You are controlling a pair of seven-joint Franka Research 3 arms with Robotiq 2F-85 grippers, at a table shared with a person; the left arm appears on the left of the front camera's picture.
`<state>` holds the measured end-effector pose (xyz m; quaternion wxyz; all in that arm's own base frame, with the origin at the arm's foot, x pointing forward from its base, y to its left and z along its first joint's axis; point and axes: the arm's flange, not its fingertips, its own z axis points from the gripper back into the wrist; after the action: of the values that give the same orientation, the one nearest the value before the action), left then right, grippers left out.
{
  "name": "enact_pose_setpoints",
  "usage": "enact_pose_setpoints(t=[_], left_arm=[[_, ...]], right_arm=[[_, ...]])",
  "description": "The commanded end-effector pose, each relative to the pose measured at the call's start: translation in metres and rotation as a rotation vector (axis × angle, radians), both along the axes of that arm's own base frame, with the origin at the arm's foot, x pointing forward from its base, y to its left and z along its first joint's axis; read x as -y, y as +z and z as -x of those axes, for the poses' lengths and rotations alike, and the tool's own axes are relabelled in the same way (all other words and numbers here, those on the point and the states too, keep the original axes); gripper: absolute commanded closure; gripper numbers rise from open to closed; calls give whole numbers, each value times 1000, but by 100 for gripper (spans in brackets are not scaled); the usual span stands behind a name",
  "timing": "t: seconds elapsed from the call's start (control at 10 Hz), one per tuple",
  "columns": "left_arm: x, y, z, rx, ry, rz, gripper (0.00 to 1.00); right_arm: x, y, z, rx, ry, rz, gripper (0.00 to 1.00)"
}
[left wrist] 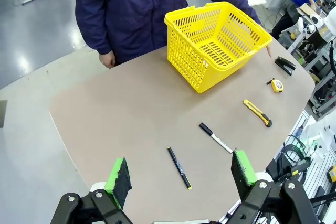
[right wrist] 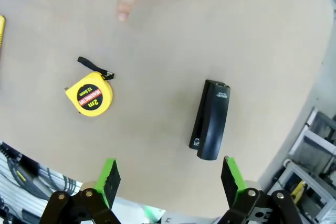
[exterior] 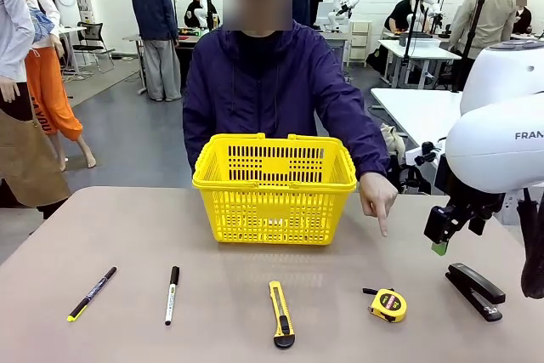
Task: Place the items the person wants into the basket.
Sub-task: Pick up the item the person points to and place it in the Market Basket.
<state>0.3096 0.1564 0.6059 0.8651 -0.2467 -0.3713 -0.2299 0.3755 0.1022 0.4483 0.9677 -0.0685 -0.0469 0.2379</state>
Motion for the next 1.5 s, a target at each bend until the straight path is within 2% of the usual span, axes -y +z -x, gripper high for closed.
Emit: enact_pose_setpoints(t=[0.0, 0.5, 0.6, 0.8, 1.0, 1.4], left_arm=[[-2, 0, 0, 14, -18, 3, 0], [-2, 0, 0, 14, -18, 3, 0], [-2, 0, 0, 14, -18, 3, 0], [-2, 0, 0, 14, -18, 3, 0], [-2, 0, 0, 14, -18, 3, 0], [-2, 0, 0, 14, -18, 3, 0]], right_arm=[[6, -4, -2, 9, -6, -9, 0], [5, 0, -1, -1, -10, -6, 0], [-6, -16, -1, -39, 131, 47, 0], [-25, -32, 0, -44, 256, 52, 0], [-42, -34, 3, -31, 371, -48, 0], [-76, -74, 2, -76, 570, -176, 0]])
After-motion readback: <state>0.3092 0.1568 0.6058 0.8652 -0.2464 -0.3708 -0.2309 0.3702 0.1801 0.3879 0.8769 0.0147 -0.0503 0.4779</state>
